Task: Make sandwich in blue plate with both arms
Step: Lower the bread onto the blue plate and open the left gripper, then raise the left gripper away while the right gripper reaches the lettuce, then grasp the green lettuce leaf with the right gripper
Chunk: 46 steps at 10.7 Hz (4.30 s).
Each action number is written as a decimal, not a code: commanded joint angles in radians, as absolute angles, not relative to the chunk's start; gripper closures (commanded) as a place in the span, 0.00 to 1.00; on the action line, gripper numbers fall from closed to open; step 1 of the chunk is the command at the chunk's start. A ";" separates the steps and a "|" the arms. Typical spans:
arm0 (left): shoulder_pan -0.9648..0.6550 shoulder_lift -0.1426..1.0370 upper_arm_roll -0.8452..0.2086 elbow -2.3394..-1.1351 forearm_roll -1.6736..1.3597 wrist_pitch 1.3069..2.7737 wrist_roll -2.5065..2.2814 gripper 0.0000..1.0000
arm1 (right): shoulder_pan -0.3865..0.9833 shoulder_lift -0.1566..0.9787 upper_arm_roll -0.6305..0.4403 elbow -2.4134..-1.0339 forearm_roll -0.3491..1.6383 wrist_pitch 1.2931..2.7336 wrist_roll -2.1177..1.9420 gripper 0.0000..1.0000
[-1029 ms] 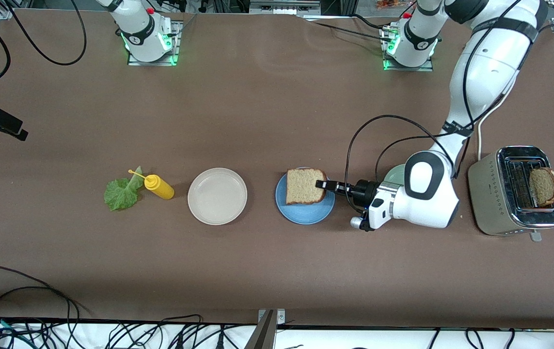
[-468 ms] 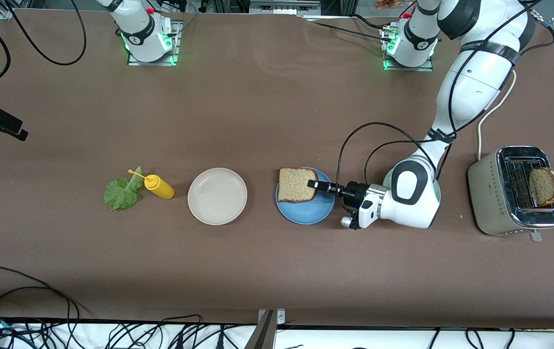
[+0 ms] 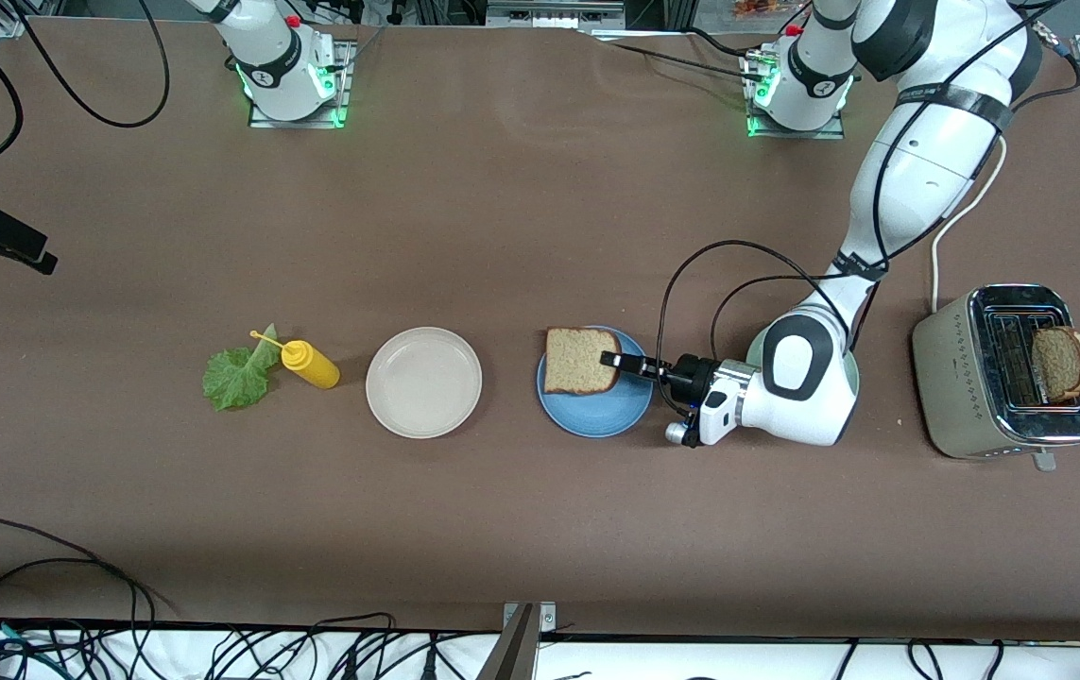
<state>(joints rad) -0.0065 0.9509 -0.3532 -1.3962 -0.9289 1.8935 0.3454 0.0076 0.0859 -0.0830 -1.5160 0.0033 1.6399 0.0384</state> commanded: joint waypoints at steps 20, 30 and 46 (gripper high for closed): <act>0.104 0.474 -0.333 -1.429 0.004 1.720 0.306 0.00 | 0.011 0.193 -0.051 -1.511 0.023 1.689 -0.046 0.00; 0.123 0.172 -0.306 -1.427 0.063 1.408 0.135 0.00 | 0.012 0.417 -0.049 -1.629 0.049 2.079 -0.118 0.00; -0.014 -0.051 -0.077 -1.632 -0.055 1.551 0.129 0.00 | 0.005 0.537 -0.032 -2.040 0.160 2.575 -0.284 0.00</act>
<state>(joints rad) -0.0072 -0.0436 -0.0754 -1.6304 -0.0485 1.5722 0.1342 0.0112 0.5632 -0.0480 -1.9572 0.1394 2.4890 -0.2554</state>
